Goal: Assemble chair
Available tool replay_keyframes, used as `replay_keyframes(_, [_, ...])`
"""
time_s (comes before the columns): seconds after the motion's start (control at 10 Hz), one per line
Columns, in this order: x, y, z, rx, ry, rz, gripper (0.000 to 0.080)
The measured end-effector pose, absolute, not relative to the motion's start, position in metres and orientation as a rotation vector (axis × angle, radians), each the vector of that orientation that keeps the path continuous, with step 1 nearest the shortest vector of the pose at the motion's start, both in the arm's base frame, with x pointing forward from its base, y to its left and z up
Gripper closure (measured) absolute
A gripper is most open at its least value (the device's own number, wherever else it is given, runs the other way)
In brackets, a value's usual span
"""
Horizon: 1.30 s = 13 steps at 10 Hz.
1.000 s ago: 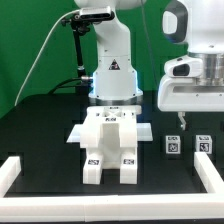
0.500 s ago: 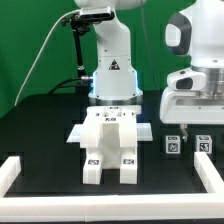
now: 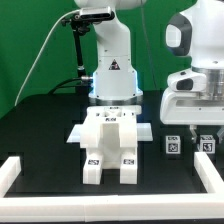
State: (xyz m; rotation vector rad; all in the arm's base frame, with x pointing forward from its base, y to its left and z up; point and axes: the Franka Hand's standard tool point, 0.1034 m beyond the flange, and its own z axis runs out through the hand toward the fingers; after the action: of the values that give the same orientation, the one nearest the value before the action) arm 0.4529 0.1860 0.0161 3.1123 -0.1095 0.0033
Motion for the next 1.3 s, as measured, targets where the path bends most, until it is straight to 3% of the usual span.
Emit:
replay_keyframes(0.5, [0.452, 0.183, 0.019, 3.104, -0.101, -0.036, 0.0518])
replay_keyframes(0.8, [0.465, 0.147, 0.101, 3.121, 0.007, -0.143, 0.0518])
replay_keyframes(1.1, [0.484, 0.096, 0.159, 3.158, 0.027, -0.152, 0.0518])
replay_keyframes(1.3, [0.485, 0.094, 0.159, 3.158, 0.017, -0.147, 0.0518])
